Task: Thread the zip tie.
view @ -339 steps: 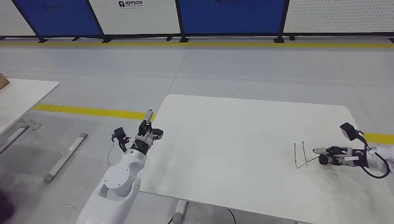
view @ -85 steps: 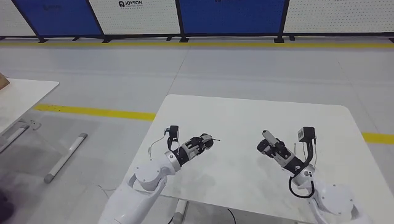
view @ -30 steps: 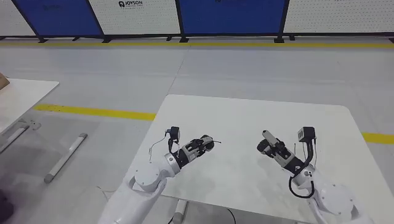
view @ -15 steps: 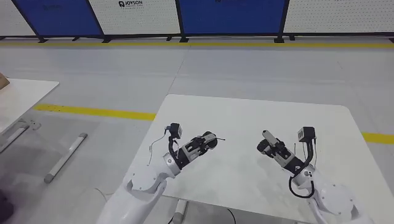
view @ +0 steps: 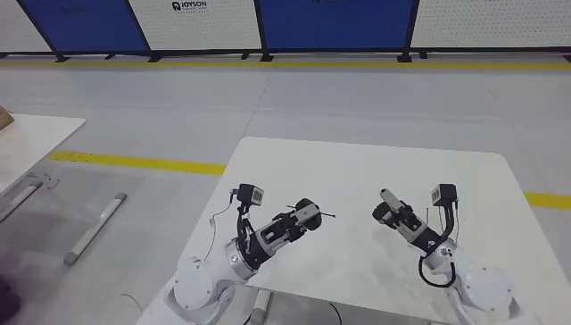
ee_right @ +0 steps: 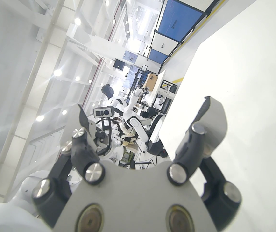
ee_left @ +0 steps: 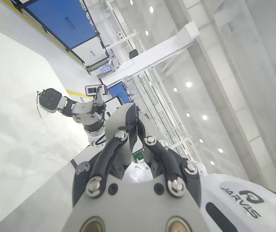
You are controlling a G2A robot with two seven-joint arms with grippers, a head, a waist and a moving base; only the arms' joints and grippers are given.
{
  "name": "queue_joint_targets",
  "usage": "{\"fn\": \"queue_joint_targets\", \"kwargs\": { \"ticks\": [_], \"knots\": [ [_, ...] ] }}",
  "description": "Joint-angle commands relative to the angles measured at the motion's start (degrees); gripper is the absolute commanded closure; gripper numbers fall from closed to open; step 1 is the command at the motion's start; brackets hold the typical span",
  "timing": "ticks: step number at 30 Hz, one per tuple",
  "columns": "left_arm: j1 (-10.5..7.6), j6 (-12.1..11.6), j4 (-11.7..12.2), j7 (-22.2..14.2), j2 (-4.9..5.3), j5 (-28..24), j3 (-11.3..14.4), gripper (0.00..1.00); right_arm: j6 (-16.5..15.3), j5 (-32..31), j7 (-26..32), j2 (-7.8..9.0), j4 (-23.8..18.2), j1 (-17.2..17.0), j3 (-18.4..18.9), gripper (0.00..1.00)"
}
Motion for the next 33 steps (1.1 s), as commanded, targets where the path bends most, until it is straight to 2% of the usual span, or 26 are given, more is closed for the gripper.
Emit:
{"fn": "queue_joint_targets", "kwargs": {
  "ticks": [1,4,7,12,14,16,26,30,33],
  "knots": [
    [-0.38,1.91,0.87,2.24,-0.06,1.92,0.20,1.00,0.00,0.00,0.00,0.00,0.00,0.00,0.00,0.00],
    [-2.08,6.20,3.08,4.64,-0.21,4.33,1.49,1.00,0.00,0.00,0.00,0.00,0.00,0.00,0.00,0.00],
    [-4.51,8.81,7.06,4.88,-0.38,3.74,2.62,1.00,0.00,0.00,0.00,0.00,0.00,0.00,0.00,0.00],
    [-8.88,9.80,15.62,3.95,-0.83,1.40,5.26,1.00,0.00,0.00,0.00,0.00,0.00,0.00,0.00,0.00],
    [-10.64,9.70,18.35,3.38,-1.03,0.51,6.32,1.00,0.00,0.00,0.00,0.00,0.00,0.00,0.00,0.00],
    [-11.66,9.62,19.82,3.26,-1.10,1.06,6.93,1.00,0.00,0.00,0.00,0.00,0.00,0.00,0.00,0.00],
    [-12.06,9.64,20.18,3.18,-1.11,1.63,7.23,1.00,0.04,-0.16,0.08,-0.01,-0.13,-0.01,-0.05,0.00],
    [-12.06,9.64,20.18,3.18,-1.11,1.63,7.23,1.00,1.28,-4.19,5.86,0.38,-2.40,0.77,0.23,0.00],
    [-12.06,9.64,20.18,3.18,-1.11,1.63,7.23,1.00,4.32,-7.59,8.84,1.10,-5.05,0.63,2.95,0.00]
  ]
}}
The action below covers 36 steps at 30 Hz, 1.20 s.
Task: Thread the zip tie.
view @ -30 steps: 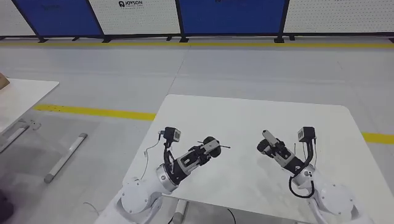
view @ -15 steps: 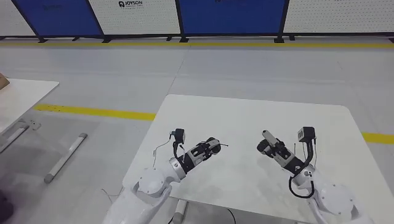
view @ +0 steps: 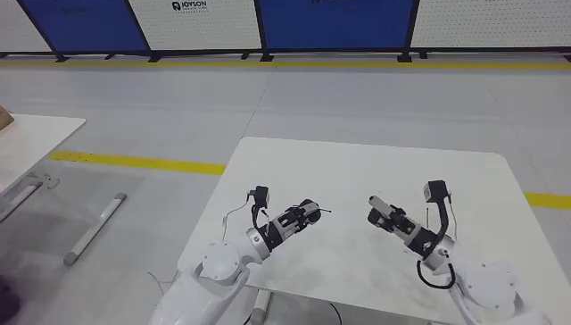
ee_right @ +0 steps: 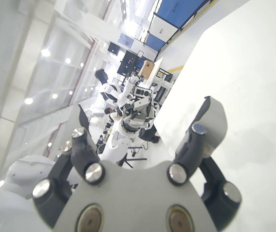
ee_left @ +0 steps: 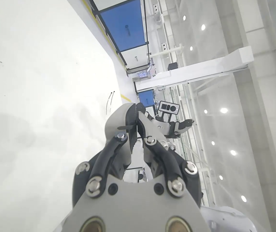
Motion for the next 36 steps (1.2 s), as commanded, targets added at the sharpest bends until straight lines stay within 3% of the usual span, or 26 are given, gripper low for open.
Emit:
{"fn": "queue_joint_targets", "kwargs": {
  "ticks": [1,6,9,11,20,24,27,30,33,34,36],
  "knots": [
    [0.00,0.00,0.00,0.00,0.00,0.00,0.00,1.00,2.83,-2.81,1.55,0.66,-2.10,-0.62,2.90,0.00],
    [0.00,0.00,0.00,0.00,0.00,0.00,0.00,1.00,11.06,-12.14,3.21,2.39,-7.98,-3.62,11.24,0.00],
    [0.00,0.00,0.00,0.00,0.00,0.00,0.00,1.00,14.92,-16.62,7.98,3.32,-10.77,-5.44,14.92,0.00],
    [0.00,0.00,0.00,0.00,0.00,0.00,0.00,1.00,17.81,-17.48,7.37,3.49,-11.74,-5.95,16.62,0.00],
    [0.00,0.00,0.00,0.00,0.00,0.00,0.00,1.00,18.09,-17.07,6.92,3.46,-11.89,-6.06,16.78,0.00],
    [0.00,0.00,0.00,0.00,0.00,0.00,0.00,1.00,17.80,-30.06,6.36,3.67,-14.15,-5.02,13.24,0.00],
    [0.00,0.00,0.00,0.00,0.00,0.00,0.00,1.00,19.81,-34.66,9.24,4.08,-16.27,-3.57,14.68,0.00],
    [0.00,0.00,0.00,0.00,0.00,0.00,0.00,1.00,22.92,-38.03,14.48,4.60,-17.48,-2.05,17.02,0.00],
    [0.00,0.00,0.00,0.00,0.00,0.00,0.00,1.00,25.49,-42.07,22.02,5.11,-16.13,1.21,17.57,0.00],
    [0.00,0.00,0.00,0.00,0.00,0.00,0.00,1.00,25.28,-43.95,24.78,5.28,-15.30,2.47,16.91,0.00],
    [0.00,0.00,0.00,0.00,0.00,0.00,0.00,1.00,21.45,-46.77,32.60,5.58,-12.20,6.31,14.13,0.00]
  ]
}}
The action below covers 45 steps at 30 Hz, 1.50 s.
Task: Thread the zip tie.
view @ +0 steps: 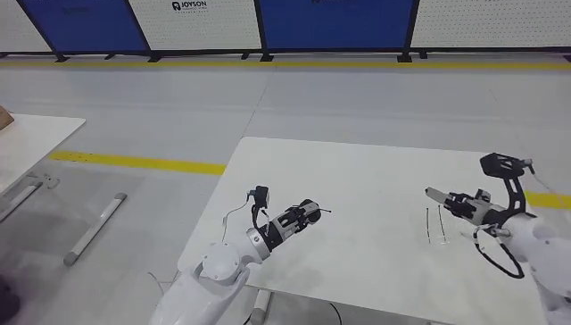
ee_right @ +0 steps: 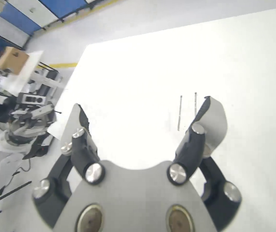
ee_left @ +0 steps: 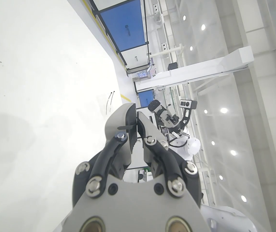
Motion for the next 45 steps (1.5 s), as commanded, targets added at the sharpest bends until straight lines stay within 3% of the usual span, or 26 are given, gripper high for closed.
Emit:
{"fn": "queue_joint_targets", "kwargs": {
  "ticks": [1,5,15,18,21,24,28,39,45],
  "knots": [
    [0.00,0.00,0.00,0.00,0.00,0.00,0.00,1.00,-3.92,-2.53,7.41,0.18,4.07,4.25,-2.71,0.00],
    [0.00,0.00,0.00,0.00,0.00,0.00,0.00,1.00,-3.25,-4.53,10.54,-0.54,11.51,11.18,-8.25,0.00],
    [0.00,0.00,0.00,0.00,0.00,0.00,0.00,1.00,-3.00,-4.32,10.41,-0.62,11.88,11.53,-8.48,0.00],
    [0.00,0.00,0.00,0.00,0.00,0.00,0.00,1.00,-4.11,-0.45,10.84,-0.71,13.44,11.04,-8.16,0.00],
    [0.00,0.00,0.00,0.00,0.00,0.00,0.00,1.00,-6.42,5.58,13.78,-0.79,17.05,12.44,-7.66,0.00],
    [0.00,0.00,0.00,0.00,0.00,0.00,0.00,1.00,-6.34,8.48,16.33,-1.15,20.85,14.87,-9.55,0.00],
    [0.00,0.00,0.00,0.00,0.00,0.00,0.00,1.00,-2.02,9.27,18.88,-2.07,28.32,19.97,-15.17,0.00],
    [0.00,0.00,0.00,0.00,0.00,0.00,0.00,1.00,-1.91,9.50,17.92,-2.09,28.62,19.64,-15.10,0.00],
    [0.00,0.00,0.00,0.00,0.00,0.00,0.00,1.00,1.02,8.34,15.23,-2.69,30.94,20.86,-17.75,0.00]
  ]
}}
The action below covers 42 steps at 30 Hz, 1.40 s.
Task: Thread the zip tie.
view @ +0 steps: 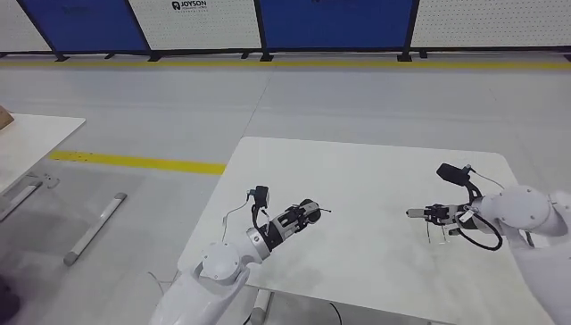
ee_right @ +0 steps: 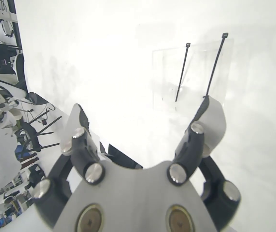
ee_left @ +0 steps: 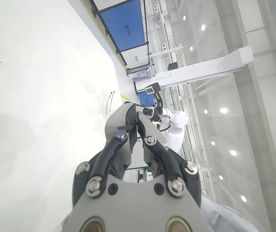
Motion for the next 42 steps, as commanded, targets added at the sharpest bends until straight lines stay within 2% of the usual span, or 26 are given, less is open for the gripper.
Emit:
{"fn": "queue_joint_targets", "kwargs": {
  "ticks": [1,3,10,14,18,19,20,22,24,26,37,39,42],
  "knots": [
    [0.00,0.00,0.00,0.00,0.00,0.00,0.00,1.00,1.12,-0.91,-0.31,-0.30,0.66,0.92,-1.48,0.00],
    [0.00,0.00,0.00,0.00,0.00,0.00,0.00,1.00,2.78,-1.57,-0.80,-0.66,1.55,2.15,-2.68,0.00],
    [0.00,0.00,0.00,0.00,0.00,0.00,0.00,1.00,2.78,-1.57,-0.80,-0.66,1.55,2.15,-2.68,0.00],
    [0.00,0.00,0.00,0.00,0.00,0.00,0.00,1.00,1.11,-0.76,-2.29,-0.60,2.59,1.36,-2.40,0.00],
    [0.00,0.00,0.00,0.00,0.00,0.00,0.00,1.00,1.74,-1.52,-2.17,-0.71,3.34,2.03,-3.14,0.00],
    [0.00,0.00,0.00,0.00,0.00,0.00,0.00,1.00,2.05,-1.60,-2.13,-0.77,3.35,2.25,-3.35,0.28],
    [0.00,0.00,0.00,0.00,0.00,0.00,0.00,1.00,2.31,-1.61,-2.03,-0.82,3.42,2.52,-3.52,0.51],
    [0.00,0.00,0.00,0.00,0.00,0.00,0.00,1.00,2.73,-1.87,-1.75,-0.83,3.49,2.89,-3.60,0.63],
    [0.00,0.00,0.00,0.00,0.00,0.00,0.00,1.00,3.54,-2.40,-1.14,-0.77,3.67,3.17,-3.62,0.61],
    [0.00,0.00,0.00,0.00,0.00,0.00,0.00,1.00,4.42,-2.94,-0.29,-0.73,3.96,3.48,-3.75,0.53],
    [0.00,0.00,0.00,0.00,0.00,0.00,0.00,1.00,6.19,-4.35,2.59,-1.30,8.15,6.12,-6.43,0.61],
    [0.00,0.00,0.00,0.00,0.00,0.00,0.00,1.00,6.38,-4.61,2.75,-1.39,8.89,6.58,-6.75,0.66],
    [0.00,0.00,0.00,0.00,0.00,0.00,0.00,1.00,6.77,-5.10,2.79,-1.57,9.78,7.36,-7.34,0.65]
  ]
}}
